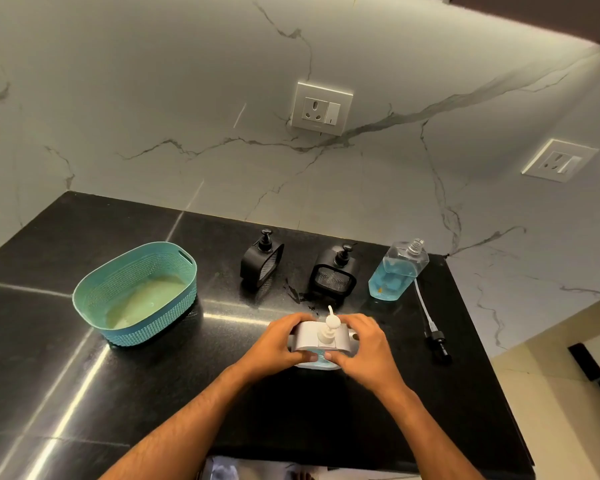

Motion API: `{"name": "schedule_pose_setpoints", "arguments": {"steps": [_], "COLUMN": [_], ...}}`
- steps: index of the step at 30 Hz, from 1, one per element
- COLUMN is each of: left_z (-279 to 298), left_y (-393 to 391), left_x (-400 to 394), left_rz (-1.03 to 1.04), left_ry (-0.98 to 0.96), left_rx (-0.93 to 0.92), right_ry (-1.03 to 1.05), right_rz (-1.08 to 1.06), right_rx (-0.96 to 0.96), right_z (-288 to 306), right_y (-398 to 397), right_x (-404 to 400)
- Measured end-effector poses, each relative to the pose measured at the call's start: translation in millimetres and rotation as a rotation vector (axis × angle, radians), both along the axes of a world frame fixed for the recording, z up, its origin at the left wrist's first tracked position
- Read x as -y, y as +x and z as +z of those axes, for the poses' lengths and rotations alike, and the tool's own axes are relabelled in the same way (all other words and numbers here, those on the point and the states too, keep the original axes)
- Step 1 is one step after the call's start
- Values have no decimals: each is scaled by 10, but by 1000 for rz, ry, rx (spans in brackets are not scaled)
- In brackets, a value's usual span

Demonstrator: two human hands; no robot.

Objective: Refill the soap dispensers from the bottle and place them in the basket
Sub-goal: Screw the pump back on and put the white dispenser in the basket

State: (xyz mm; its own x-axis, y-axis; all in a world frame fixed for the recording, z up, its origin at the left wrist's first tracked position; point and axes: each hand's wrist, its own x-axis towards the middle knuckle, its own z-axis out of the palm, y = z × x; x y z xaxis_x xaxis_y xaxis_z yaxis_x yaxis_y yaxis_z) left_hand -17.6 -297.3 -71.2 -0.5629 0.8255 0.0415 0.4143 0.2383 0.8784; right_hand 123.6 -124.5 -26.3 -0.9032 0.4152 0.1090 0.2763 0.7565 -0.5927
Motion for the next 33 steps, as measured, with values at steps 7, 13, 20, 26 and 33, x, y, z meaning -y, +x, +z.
{"name": "schedule_pose_setpoints", "arguments": {"steps": [7, 13, 20, 26, 33], "left_z": [8, 209, 710, 1107, 1081], "left_y": [-31, -237, -751, -1133, -1426], "left_x": [154, 320, 796, 1357, 1694], "left_rz": [23, 90, 174, 334, 856], "left_ry": [-27, 36, 125, 243, 343], "left_rx": [61, 43, 3, 7, -126], "right_ry": [-66, -43, -98, -188, -208], "right_rz": [1, 47, 208, 303, 295], "right_rx": [15, -51, -169, -280, -327], "right_z": [-40, 145, 632, 948, 1000], "right_y": [-4, -205, -708, -1305, -2011], "right_x": [-64, 78, 526, 1021, 1552]}}
